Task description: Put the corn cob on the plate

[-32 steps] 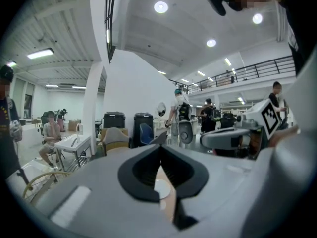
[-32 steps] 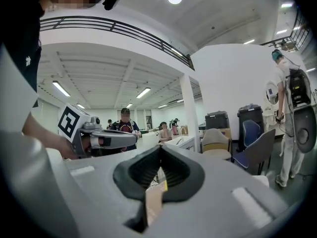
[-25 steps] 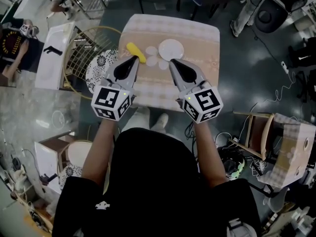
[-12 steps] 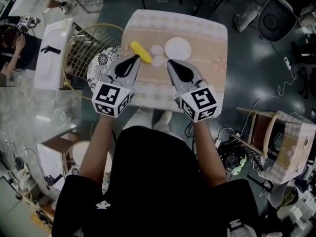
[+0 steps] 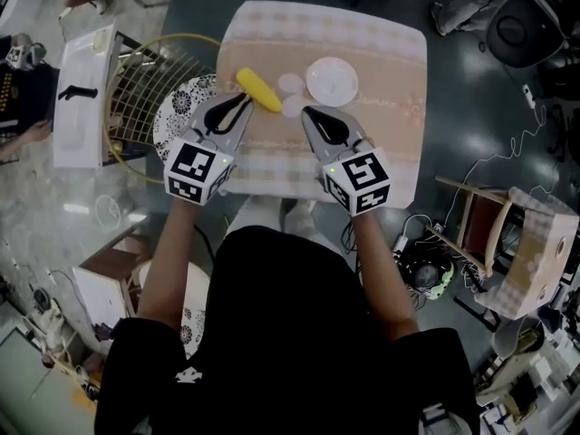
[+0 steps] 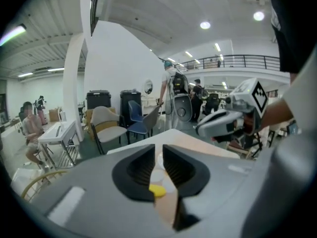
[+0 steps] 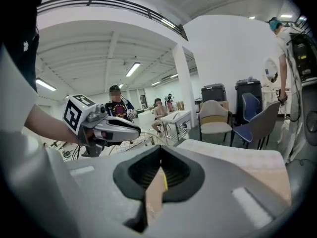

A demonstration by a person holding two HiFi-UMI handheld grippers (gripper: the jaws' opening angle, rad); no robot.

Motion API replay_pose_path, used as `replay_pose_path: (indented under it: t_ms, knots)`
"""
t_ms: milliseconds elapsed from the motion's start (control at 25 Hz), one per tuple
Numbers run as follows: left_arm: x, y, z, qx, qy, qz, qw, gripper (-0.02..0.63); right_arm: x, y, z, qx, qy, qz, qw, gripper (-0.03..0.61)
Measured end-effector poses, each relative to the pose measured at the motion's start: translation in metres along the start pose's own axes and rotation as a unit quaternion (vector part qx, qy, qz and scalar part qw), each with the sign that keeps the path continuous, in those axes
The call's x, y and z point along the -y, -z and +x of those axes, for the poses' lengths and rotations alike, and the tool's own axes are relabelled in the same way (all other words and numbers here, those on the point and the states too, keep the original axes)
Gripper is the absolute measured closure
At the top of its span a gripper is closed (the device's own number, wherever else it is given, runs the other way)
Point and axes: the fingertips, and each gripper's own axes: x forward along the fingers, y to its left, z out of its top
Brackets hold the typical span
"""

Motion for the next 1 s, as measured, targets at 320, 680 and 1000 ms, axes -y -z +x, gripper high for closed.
replay_pose_path:
  t_ms: [320,680,1000]
  knots:
    - [-0.034,0.047,0.031,-0.054,0.030,-0.008,0.9980,0.557,0.006,0.036,0.048,-0.047,-0.007,0.021,0.999,0.544]
    - [-0.060,0.085,0.066,-0.106,0.062,-0.028,0.9921,0.485,0.017,0.073,0.087,-0.090,0.003,0.045,0.995,0.520]
    - [-0.081,0.130,0.089,-0.171,0.092,-0.011,0.9809,0.410,0.023,0.118,0.120,-0.140,0.017,0.042,0.989,0.434]
